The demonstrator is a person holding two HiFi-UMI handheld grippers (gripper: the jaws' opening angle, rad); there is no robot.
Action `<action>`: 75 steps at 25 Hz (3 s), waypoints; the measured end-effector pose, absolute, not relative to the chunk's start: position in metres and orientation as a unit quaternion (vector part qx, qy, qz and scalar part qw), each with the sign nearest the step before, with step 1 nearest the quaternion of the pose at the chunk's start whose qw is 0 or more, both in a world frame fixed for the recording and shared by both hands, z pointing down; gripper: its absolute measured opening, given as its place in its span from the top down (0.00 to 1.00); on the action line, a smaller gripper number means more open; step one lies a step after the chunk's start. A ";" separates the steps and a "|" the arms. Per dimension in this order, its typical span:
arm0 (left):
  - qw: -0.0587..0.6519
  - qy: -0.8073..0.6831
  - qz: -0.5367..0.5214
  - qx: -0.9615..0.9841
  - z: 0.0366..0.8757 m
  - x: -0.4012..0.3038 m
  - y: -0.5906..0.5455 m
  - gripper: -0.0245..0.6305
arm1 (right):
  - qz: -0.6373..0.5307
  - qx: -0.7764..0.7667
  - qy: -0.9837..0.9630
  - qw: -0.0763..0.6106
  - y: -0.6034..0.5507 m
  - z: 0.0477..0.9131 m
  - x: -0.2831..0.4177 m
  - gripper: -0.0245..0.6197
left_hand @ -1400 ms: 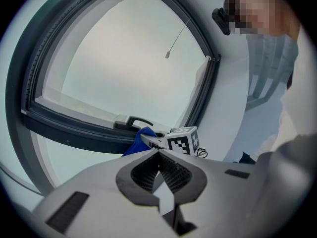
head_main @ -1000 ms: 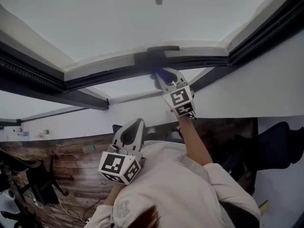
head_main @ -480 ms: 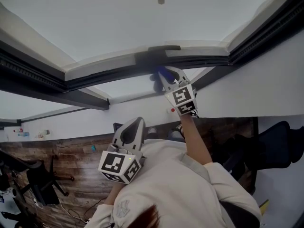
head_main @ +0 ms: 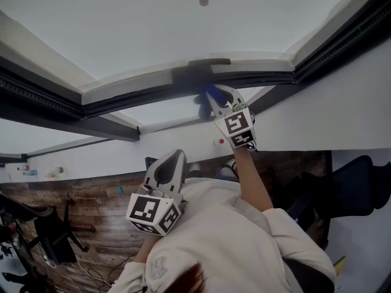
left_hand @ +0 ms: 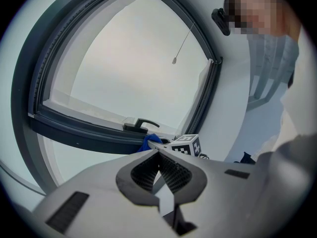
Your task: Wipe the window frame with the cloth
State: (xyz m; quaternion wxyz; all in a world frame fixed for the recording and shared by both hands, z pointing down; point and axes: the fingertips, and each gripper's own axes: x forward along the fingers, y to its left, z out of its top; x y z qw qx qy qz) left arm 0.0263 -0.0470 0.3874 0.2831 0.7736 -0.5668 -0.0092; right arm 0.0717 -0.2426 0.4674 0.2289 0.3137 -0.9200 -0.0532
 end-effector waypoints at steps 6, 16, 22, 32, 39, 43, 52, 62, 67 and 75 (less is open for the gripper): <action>0.280 -0.563 -0.008 0.778 0.386 0.030 -0.049 0.96 | -0.047 0.327 -0.915 0.229 -0.248 0.467 0.086 0.89; 0.278 -0.556 -0.002 0.784 0.385 0.041 -0.052 0.96 | -0.036 0.350 -0.908 0.227 -0.258 0.467 0.113 0.89; 0.280 -0.556 -0.002 0.782 0.386 0.045 -0.053 0.95 | -0.032 0.360 -0.905 0.223 -0.263 0.466 0.124 0.89; 0.281 -0.556 -0.003 0.782 0.385 0.055 -0.057 0.96 | -0.028 0.369 -0.902 0.222 -0.269 0.466 0.141 0.89; 0.282 -0.549 -0.003 0.787 0.385 0.069 -0.062 0.96 | -0.027 0.372 -0.901 0.221 -0.272 0.465 0.152 0.89; 0.282 -0.546 -0.003 0.789 0.384 0.076 -0.066 0.96 | -0.027 0.374 -0.900 0.222 -0.276 0.465 0.159 0.89; 0.281 -0.547 -0.002 0.789 0.384 0.084 -0.071 0.96 | -0.024 0.382 -0.897 0.220 -0.282 0.465 0.176 0.89; 0.279 -0.543 0.001 0.792 0.384 0.095 -0.076 0.96 | -0.019 0.397 -0.891 0.218 -0.291 0.465 0.198 0.89; 0.278 -0.542 0.003 0.793 0.384 0.100 -0.079 0.96 | -0.015 0.407 -0.888 0.215 -0.295 0.465 0.209 0.89; 0.281 -0.535 0.006 0.797 0.385 0.112 -0.082 0.96 | -0.010 0.416 -0.884 0.213 -0.300 0.465 0.224 0.89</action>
